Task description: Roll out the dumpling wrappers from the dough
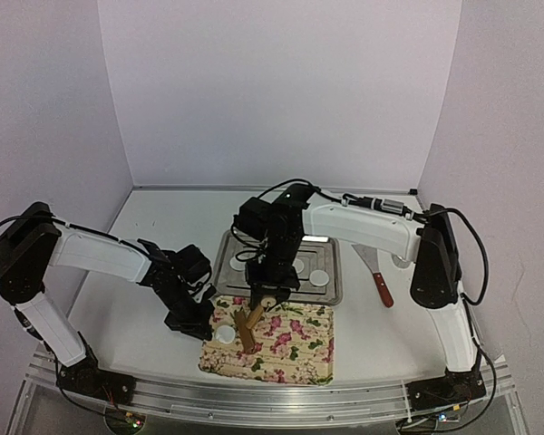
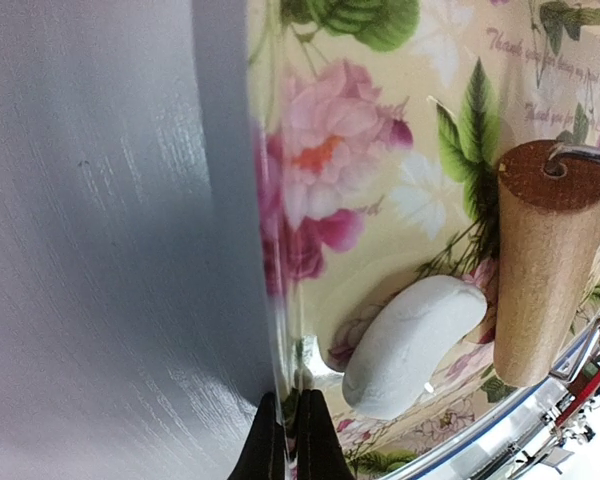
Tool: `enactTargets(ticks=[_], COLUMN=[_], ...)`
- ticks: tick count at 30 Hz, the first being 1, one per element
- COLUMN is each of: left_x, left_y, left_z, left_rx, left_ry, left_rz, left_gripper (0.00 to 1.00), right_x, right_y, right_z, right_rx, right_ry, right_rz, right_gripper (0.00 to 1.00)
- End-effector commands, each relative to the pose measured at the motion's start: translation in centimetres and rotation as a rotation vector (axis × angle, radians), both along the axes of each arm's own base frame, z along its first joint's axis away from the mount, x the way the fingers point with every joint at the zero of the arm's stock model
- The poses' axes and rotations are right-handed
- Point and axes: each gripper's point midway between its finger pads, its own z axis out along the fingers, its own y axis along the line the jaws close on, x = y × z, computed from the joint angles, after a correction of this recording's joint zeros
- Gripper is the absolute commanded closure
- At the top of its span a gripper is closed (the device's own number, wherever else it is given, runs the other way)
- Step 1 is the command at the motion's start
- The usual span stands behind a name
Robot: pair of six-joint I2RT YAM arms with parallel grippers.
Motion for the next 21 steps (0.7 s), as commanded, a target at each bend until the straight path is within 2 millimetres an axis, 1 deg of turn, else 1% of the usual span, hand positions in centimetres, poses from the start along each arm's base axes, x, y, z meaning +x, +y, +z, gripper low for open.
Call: enactTargets(ticks=[1,4,7,10,12,13,17,19,21], left_x=[3.0,4.0,4.7,5.5,5.9,6.1,6.5,6.6,6.8], left_y=[-0.3,-0.7,-0.5,-0.8,-0.9,-1.0,-1.9,-2.2,-2.5], left_z=[1.0,1.6,1.4,1.6,1.7,1.8,2.1,2.0,1.7], left_rx=[0.020,0.002,0.024,0.038,0.057,0.066,0.048,0.047,0.054], left_ry=[-0.169,-0.257,-0.330,-0.349,-0.335,-0.327,-0.296,-0.280,-0.270], left_rz=[-0.072,-0.170,-0.276,-0.300,-0.276,-0.255,-0.181,-0.157,-0.149], left_gripper=[1.00,1.00,1.00,1.00,0.99,0.96,0.76,0.71,0.69], right_x=[0.9,0.7,0.4,0.2,0.2,0.2,0.2,0.3,0.4], right_y=[-7.0,-8.1,-9.1,-9.8,-10.0,-10.0,-9.7,-9.4,-9.2], right_z=[-1.9,0.0,2.0,3.7,4.8,5.1,6.2,6.4,6.5], right_rx=[-0.322,-0.299,-0.272,-0.237,-0.217,-0.210,-0.159,-0.139,-0.129], right_ry=[-0.096,-0.129,-0.152,-0.178,-0.195,-0.199,-0.218,-0.224,-0.227], right_rz=[0.030,0.040,0.034,0.030,0.016,0.007,-0.043,-0.061,-0.067], right_gripper=[1.00,1.00,1.00,1.00,1.00,1.00,1.00,1.00,1.00])
